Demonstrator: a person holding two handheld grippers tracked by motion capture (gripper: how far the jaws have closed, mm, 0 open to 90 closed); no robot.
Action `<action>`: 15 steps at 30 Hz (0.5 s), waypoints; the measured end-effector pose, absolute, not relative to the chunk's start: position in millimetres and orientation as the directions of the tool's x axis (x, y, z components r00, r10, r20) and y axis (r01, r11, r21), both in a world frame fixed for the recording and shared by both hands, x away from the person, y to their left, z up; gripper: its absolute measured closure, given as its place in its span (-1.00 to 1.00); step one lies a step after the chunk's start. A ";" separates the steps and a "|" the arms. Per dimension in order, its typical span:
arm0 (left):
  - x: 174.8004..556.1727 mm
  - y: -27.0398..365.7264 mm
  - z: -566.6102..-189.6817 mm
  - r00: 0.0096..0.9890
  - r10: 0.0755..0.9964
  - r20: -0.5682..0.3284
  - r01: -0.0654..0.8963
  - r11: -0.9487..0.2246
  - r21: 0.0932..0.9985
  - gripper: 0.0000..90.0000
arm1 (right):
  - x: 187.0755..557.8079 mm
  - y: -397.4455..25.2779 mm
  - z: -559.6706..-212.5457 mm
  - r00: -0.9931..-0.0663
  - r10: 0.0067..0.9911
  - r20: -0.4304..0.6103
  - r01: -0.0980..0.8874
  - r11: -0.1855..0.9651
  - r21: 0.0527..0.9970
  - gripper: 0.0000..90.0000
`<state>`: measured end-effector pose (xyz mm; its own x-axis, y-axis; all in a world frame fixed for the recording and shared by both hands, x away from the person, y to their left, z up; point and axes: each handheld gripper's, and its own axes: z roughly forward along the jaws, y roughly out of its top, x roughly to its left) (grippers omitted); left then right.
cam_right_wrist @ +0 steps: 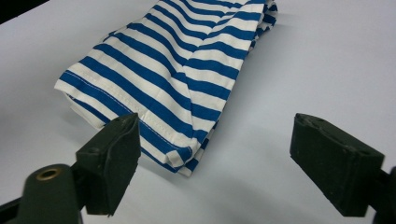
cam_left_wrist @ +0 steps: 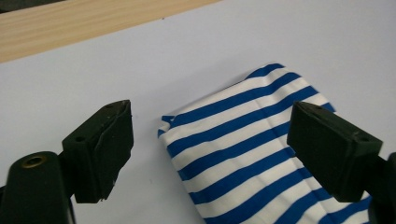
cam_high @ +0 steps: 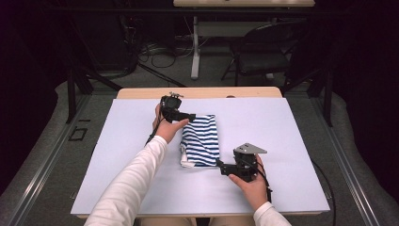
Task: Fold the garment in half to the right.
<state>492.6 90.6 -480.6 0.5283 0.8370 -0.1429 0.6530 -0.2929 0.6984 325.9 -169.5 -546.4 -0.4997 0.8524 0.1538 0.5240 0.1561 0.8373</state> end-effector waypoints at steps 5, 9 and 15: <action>486.1 93.7 -476.3 0.538 0.831 -0.142 0.640 -0.293 0.710 -0.90 | 326.0 -170.5 -541.6 -0.507 0.848 0.156 0.515 0.153 0.843 -0.79; 479.9 97.3 -472.4 0.544 0.826 -0.149 0.634 -0.288 0.718 -0.94 | 325.4 -169.5 -537.3 -0.517 0.843 0.149 0.507 0.161 0.847 -1.00; 469.6 105.4 -467.2 0.550 0.816 -0.177 0.639 -0.275 0.719 -0.99 | 324.9 -165.3 -533.1 -0.526 0.838 0.145 0.508 0.172 0.844 -1.00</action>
<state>469.6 105.4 -467.2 0.5501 0.8161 -0.1769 0.6386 -0.2746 0.7189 324.9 -165.3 -533.1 -0.5260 0.8379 0.1455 0.5077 0.1721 0.8442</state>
